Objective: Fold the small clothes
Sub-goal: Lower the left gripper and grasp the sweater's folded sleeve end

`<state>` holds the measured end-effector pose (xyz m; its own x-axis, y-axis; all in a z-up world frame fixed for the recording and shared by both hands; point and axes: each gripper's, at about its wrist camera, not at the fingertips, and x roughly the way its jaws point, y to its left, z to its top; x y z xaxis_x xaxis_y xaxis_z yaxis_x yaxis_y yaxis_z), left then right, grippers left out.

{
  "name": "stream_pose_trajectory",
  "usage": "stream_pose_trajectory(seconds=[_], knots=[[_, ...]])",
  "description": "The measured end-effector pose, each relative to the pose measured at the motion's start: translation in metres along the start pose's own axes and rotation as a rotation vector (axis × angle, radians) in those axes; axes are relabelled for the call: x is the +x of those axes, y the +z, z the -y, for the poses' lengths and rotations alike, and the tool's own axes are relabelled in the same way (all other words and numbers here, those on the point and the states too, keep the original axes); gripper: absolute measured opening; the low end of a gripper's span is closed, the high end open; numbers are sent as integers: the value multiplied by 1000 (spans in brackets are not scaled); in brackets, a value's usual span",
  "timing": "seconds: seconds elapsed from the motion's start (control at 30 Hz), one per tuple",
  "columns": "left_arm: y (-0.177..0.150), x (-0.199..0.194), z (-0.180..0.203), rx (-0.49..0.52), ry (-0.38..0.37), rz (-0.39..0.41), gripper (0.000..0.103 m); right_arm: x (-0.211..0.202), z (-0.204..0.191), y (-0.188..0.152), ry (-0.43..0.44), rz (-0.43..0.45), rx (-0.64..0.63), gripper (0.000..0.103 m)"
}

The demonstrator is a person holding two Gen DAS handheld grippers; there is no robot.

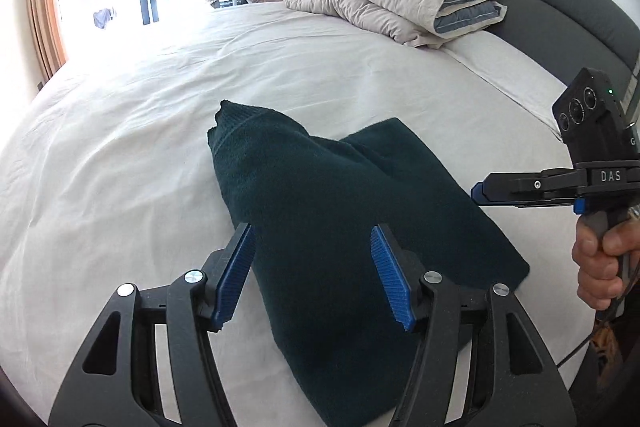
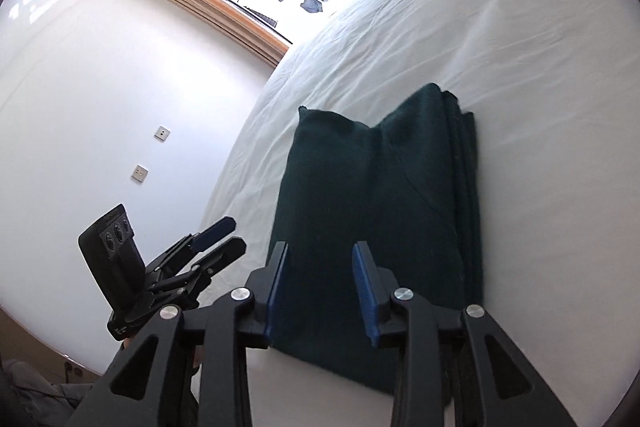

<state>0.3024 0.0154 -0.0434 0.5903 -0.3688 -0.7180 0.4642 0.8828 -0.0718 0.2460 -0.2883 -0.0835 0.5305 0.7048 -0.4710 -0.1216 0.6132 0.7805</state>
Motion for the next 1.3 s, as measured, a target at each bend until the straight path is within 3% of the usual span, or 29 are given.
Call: stream_pose_trajectory(seconds=[0.07,0.2,0.23,0.3,0.4,0.57,0.63,0.7,0.77,0.83,0.9,1.1,1.17,1.3], knots=[[14,23,-12,-30,-7,-22,59,16,10,21,53,-14,43,37],[22,66,-37,-113,-21,-95,59,43,40,49,57,-51,115,37],[16,75,-40,-124,-19,-115,59,50,49,50,23,-73,130,38],[-2,81,-49,-150,-44,-91,63,62,59,44,-23,-123,120,37],[-14,83,-60,-225,-95,-78,65,51,59,25,10,-109,79,36],[-18,74,-47,-153,-53,-75,65,13,59,-15,20,-76,43,36],[-22,69,-55,-189,-75,-69,66,-7,59,-23,5,-57,41,36],[-24,54,-63,-249,-74,-51,67,-31,57,-26,-2,-10,30,40],[-22,36,-66,-259,-49,-4,67,-49,60,-22,-25,52,33,62],[-18,28,-69,-278,-52,19,69,-54,69,-9,-48,74,65,65],[-15,30,-73,-310,-79,8,75,-46,79,3,-60,61,97,65],[-25,50,-77,-368,-109,-67,77,1,90,16,-109,-53,151,65],[-32,62,-81,-423,-149,-99,88,9,89,19,-124,-71,145,65],[-28,74,-74,-406,-154,-122,93,25,83,27,-155,-104,135,63]])
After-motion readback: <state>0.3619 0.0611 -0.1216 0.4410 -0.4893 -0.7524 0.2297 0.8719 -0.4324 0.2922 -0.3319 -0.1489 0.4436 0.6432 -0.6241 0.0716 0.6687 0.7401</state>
